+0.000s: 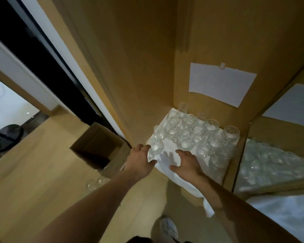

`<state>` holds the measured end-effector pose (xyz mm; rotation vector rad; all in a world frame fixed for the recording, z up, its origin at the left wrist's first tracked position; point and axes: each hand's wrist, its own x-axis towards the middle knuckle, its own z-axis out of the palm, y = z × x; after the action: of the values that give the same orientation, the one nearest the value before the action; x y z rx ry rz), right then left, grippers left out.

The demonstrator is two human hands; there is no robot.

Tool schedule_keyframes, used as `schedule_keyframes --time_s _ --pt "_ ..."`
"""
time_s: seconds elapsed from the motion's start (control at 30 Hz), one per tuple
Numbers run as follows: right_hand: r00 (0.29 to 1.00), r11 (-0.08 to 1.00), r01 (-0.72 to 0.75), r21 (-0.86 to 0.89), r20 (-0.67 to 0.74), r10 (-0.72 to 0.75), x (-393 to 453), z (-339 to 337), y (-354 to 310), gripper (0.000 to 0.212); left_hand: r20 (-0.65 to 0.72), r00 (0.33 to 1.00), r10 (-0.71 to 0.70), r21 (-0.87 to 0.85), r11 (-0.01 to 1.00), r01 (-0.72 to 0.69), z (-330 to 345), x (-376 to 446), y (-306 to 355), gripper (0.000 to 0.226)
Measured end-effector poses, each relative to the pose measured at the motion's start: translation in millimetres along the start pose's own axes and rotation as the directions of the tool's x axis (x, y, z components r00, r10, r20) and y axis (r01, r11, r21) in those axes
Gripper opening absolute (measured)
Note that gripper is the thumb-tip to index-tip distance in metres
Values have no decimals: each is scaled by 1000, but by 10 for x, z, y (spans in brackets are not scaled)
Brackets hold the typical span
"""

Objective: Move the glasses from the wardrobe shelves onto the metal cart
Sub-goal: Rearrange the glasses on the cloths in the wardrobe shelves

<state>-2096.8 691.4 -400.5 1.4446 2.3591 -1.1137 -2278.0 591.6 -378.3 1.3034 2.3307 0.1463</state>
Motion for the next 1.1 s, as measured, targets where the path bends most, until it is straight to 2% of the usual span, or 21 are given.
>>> schedule_keyframes --time_s 0.1,0.27,0.4,0.57,0.77,0.9,1.0,1.1 --pt "999 1000 -15 26 40 14 150 122 -44 75 19 1000 -14 7 1000 14 122 162 -127 65" --pt "988 992 -101 73 125 91 479 378 -78 77 32 998 -52 -76 996 54 45 521 -170 63" --pt "979 976 -167 138 141 147 792 626 -100 80 20 1000 -19 -140 990 21 83 988 -253 60" --pt "968 950 -221 219 171 186 1283 1024 -98 78 41 999 -10 -180 984 17 331 1656 -384 73" --pt "909 830 -402 387 280 310 1820 1568 -65 77 -18 1000 17 -269 963 -21 762 2242 -421 70" --pt "877 749 -476 461 320 360 2143 1867 -21 75 -10 999 -51 -293 955 46 1055 2676 -458 95" --pt "855 701 -516 492 341 391 2361 2007 -17 72 -43 998 -35 -279 960 21 1263 2899 -507 110" --pt "830 643 -557 526 327 452 2536 2133 -18 52 -144 990 3 -221 975 -35 1505 3036 -581 112"
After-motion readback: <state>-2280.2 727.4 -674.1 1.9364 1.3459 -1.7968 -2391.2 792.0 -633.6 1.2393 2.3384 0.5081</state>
